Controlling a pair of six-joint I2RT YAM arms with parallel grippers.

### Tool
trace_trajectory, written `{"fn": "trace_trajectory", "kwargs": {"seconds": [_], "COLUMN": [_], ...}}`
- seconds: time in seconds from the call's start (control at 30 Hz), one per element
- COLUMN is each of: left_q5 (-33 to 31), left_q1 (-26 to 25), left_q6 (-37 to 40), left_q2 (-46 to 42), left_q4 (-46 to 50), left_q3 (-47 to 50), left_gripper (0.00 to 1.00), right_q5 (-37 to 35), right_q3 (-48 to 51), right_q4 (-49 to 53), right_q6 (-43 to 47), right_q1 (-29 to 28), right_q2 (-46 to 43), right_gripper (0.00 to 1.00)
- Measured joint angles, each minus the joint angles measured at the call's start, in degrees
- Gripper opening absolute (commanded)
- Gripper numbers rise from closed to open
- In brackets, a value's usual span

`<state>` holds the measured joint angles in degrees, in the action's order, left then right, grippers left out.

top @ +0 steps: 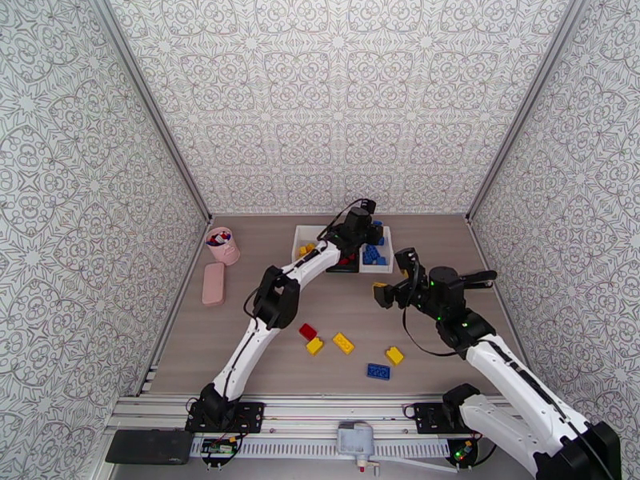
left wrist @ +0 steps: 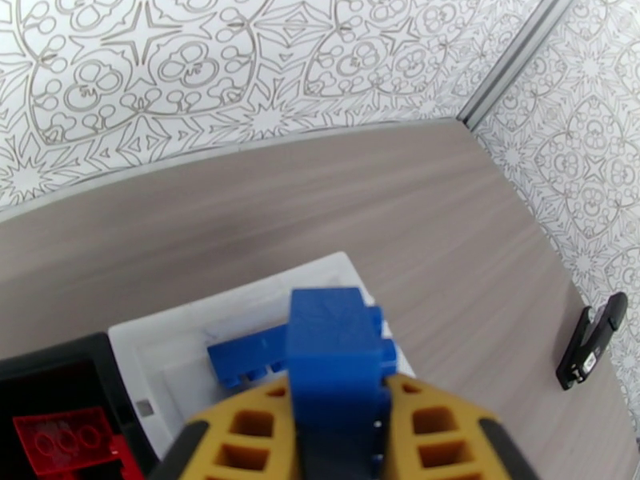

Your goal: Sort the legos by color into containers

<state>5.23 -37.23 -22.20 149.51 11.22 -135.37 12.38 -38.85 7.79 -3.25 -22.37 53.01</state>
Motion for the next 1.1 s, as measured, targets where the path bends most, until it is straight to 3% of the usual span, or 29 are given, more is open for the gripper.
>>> {"fn": "trace_trajectory", "kwargs": {"seconds": [0.2, 0.23, 0.37, 0.5, 0.7, 1.1], "left_q5": [0.7, 0.9, 1.3, 1.9, 2.1, 2.1], "left_q1": [0.0, 0.0, 0.0, 0.1, 0.3, 1.4], "left_q6": [0.1, 0.1, 0.3, 0.0, 0.5, 6.0], "left_q2": [2.6, 2.6, 2.6, 1.9, -10.6, -44.4], "left_q4": [1.1, 1.1, 1.3, 0.4, -3.5, -17.6], "left_q3": [-2.8, -2.8, -2.9, -1.2, 16.3, 56.8], "left_gripper": [0.17, 0.21, 0.54, 0.7, 0.78, 0.97], "right_q5": [-1.3, -1.6, -2.8, -4.5, -7.7, -12.9], "right_q3": [0.2, 0.2, 0.2, 0.2, 0.2, 1.7], "right_q4": [0.6, 0.8, 1.4, 1.5, 1.5, 1.3], "right_q6": [0.0, 0.0, -0.1, -1.2, -3.8, -8.0], "right_q1": [0.0, 0.0, 0.0, 0.0, 0.3, 0.4], "right_q2": [-2.3, -2.4, -2.9, -3.3, -3.6, -4.7], "right_gripper": [1.0, 1.0, 0.99, 0.99, 0.99, 0.99]}}
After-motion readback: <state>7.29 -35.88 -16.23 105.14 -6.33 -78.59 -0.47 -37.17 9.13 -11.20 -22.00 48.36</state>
